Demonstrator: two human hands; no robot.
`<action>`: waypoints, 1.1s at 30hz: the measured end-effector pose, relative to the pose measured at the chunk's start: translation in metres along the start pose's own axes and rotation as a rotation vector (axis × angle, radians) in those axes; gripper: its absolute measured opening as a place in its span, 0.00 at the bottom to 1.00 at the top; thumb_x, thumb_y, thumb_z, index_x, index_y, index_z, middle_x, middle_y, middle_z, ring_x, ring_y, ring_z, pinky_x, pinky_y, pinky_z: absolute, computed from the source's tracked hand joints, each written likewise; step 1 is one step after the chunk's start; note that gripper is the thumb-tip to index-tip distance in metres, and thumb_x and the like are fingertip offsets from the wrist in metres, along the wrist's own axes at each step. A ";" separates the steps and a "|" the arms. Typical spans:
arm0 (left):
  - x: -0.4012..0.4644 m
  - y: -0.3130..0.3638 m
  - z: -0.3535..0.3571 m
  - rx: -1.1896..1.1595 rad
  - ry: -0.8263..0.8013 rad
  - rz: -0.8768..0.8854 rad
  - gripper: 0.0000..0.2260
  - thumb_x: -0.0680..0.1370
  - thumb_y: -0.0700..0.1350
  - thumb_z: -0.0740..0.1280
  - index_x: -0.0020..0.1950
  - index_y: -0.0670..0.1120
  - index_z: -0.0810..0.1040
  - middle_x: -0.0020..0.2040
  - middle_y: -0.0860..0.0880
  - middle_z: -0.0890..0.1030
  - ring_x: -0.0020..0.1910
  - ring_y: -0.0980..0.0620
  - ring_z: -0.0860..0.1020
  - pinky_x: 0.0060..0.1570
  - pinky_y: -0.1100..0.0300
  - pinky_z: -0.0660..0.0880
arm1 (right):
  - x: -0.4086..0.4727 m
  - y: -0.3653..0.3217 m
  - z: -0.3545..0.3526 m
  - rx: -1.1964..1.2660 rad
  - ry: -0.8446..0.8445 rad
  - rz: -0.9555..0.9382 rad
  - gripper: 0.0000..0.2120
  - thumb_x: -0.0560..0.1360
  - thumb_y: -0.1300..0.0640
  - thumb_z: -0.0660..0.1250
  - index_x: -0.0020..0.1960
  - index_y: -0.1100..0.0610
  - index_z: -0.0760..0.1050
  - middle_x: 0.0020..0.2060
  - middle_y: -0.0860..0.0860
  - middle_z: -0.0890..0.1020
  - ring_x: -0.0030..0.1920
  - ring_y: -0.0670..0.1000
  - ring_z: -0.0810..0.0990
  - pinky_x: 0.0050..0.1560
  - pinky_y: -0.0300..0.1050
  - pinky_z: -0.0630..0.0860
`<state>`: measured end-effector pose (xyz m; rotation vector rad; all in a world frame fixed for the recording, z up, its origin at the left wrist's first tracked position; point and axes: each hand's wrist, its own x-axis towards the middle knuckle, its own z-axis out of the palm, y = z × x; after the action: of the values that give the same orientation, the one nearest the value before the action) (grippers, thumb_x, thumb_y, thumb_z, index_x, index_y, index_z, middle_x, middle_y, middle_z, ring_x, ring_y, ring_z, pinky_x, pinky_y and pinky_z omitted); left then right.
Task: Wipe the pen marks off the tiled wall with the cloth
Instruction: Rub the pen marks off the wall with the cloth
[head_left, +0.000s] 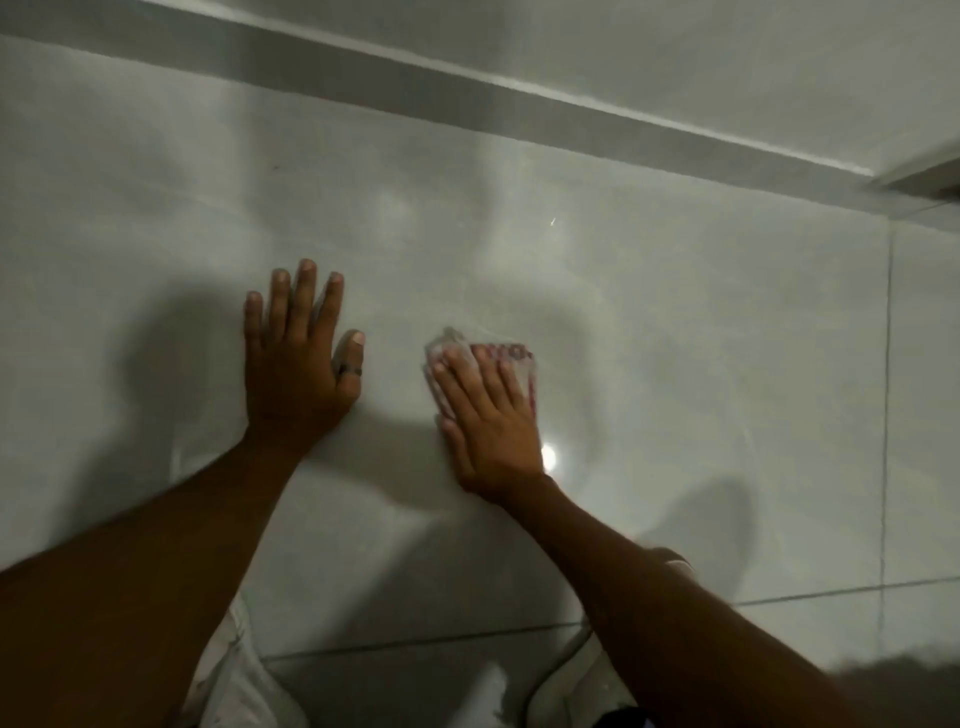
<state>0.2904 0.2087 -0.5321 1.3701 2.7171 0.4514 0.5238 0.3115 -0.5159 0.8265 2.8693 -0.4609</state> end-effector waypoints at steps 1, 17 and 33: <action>0.000 0.000 0.000 -0.004 0.010 0.003 0.31 0.85 0.56 0.58 0.88 0.49 0.62 0.88 0.42 0.60 0.87 0.37 0.59 0.86 0.37 0.51 | -0.020 0.019 -0.001 -0.008 0.008 0.000 0.29 0.87 0.46 0.53 0.86 0.50 0.58 0.87 0.52 0.60 0.87 0.59 0.56 0.84 0.67 0.58; 0.000 0.001 0.004 0.036 0.013 0.005 0.31 0.85 0.56 0.58 0.88 0.48 0.61 0.88 0.41 0.60 0.87 0.36 0.59 0.86 0.36 0.52 | 0.073 0.094 -0.050 -0.029 0.096 0.320 0.31 0.87 0.46 0.50 0.87 0.54 0.53 0.88 0.55 0.55 0.88 0.58 0.51 0.88 0.61 0.47; -0.004 0.003 -0.005 -0.026 -0.073 -0.019 0.26 0.86 0.47 0.60 0.84 0.40 0.68 0.85 0.37 0.65 0.85 0.33 0.62 0.84 0.34 0.57 | 0.136 -0.041 -0.028 0.146 -0.080 -0.190 0.35 0.80 0.51 0.58 0.87 0.55 0.56 0.87 0.57 0.56 0.88 0.62 0.51 0.88 0.64 0.45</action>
<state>0.2948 0.2059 -0.5269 1.3258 2.6547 0.4245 0.3863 0.3550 -0.5055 0.5425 2.8785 -0.7147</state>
